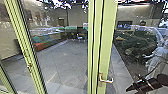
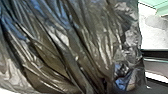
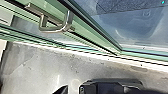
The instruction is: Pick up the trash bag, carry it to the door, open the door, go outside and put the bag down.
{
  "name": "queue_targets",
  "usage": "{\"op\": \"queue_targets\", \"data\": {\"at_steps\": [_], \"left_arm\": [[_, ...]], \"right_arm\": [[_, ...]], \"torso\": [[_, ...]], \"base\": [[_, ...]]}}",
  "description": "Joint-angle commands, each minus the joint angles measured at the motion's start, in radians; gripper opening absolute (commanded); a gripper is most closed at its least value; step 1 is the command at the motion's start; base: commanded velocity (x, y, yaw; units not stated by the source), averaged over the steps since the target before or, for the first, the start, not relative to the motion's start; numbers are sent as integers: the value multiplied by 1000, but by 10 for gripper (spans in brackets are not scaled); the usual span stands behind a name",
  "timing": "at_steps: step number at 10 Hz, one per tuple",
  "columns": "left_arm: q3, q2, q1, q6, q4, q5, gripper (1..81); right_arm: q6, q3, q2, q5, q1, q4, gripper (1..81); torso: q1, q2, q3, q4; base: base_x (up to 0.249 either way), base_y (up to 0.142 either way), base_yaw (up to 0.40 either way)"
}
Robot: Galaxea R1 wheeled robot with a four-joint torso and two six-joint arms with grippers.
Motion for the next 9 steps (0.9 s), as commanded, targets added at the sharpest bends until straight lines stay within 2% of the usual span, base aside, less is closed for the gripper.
{"op": "queue_targets", "data": {"at_steps": [1, 5, 9], "left_arm": [[6, -1, -55, 0, -8, 87, 10], [6, -2, -55, 0, -10, 86, 10], [-12, 2, -55, -2, -13, 86, 10]], "right_arm": [[30, -17, -14, 79, 137, 11, 811], [141, -92, 81, 94, 138, 9, 811], [199, -221, 204, 99, 152, 11, 811]], "torso": [[0, 0, 0, 0], [0, 0, 0, 0], [0, 0, 0, 0]], "base": [[0, 0, 0], [0, 0, 0], [0, 0, 0]]}}
